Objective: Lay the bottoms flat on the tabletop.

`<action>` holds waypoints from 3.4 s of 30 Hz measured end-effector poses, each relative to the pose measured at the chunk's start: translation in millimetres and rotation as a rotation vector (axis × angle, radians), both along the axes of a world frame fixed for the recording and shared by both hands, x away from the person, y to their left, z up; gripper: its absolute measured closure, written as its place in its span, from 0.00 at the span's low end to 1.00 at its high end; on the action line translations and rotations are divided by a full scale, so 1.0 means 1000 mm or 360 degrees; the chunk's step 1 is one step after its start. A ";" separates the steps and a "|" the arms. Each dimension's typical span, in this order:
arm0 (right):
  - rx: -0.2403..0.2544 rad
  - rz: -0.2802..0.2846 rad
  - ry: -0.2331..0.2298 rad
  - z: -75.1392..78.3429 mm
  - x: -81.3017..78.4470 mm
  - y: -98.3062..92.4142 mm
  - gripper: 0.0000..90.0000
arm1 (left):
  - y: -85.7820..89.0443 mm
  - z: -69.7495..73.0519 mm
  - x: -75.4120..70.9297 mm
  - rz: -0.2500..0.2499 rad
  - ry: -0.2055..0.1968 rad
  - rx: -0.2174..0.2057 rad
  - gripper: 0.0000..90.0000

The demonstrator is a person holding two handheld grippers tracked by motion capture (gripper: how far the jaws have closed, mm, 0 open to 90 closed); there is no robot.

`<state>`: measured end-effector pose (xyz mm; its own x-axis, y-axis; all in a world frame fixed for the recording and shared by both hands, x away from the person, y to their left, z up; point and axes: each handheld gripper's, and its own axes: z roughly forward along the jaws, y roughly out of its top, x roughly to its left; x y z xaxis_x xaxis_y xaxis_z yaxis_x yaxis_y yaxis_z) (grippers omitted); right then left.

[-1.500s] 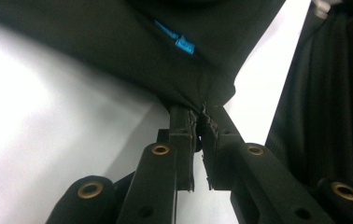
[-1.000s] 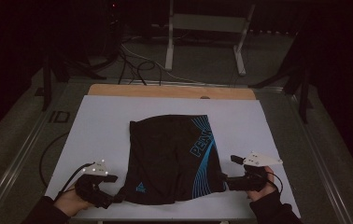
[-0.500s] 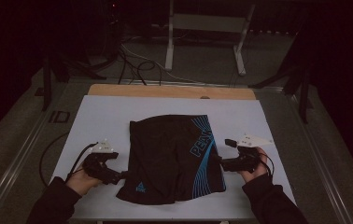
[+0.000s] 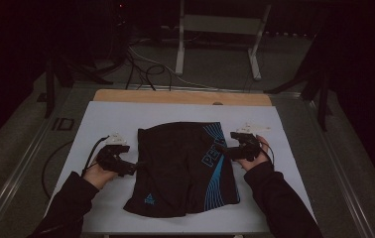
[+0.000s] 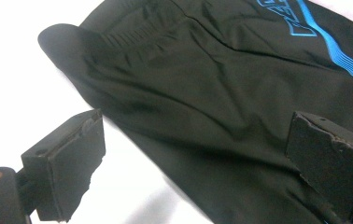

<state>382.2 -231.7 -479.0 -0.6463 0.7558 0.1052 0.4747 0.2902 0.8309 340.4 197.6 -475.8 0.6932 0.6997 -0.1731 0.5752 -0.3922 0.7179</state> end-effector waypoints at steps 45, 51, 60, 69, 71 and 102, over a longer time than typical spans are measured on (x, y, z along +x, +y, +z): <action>-0.0295 -0.0275 0.0119 -0.027 0.066 0.008 0.98 | -0.014 -0.016 0.038 0.0112 -0.0008 0.0035 0.09; -0.0326 -0.0336 0.0152 -0.031 0.067 0.000 0.99 | -0.015 -0.014 0.045 0.0144 -0.0002 0.0042 0.11; -0.0418 -0.0516 0.0183 -0.035 0.068 -0.011 0.99 | -0.019 -0.012 0.055 0.0151 0.0010 0.0093 0.11; -0.0289 -0.0500 0.0229 -0.034 0.070 -0.018 0.86 | -0.024 -0.008 0.073 0.0181 0.0025 0.0110 0.13; -0.0207 -0.0491 0.0206 -0.028 0.071 -0.022 0.74 | -0.024 -0.009 0.081 0.0189 0.0045 0.0056 0.16; -0.0438 -0.0440 0.0195 -0.029 0.090 -0.018 0.93 | -0.035 -0.042 0.140 0.0322 0.0240 -0.0019 0.58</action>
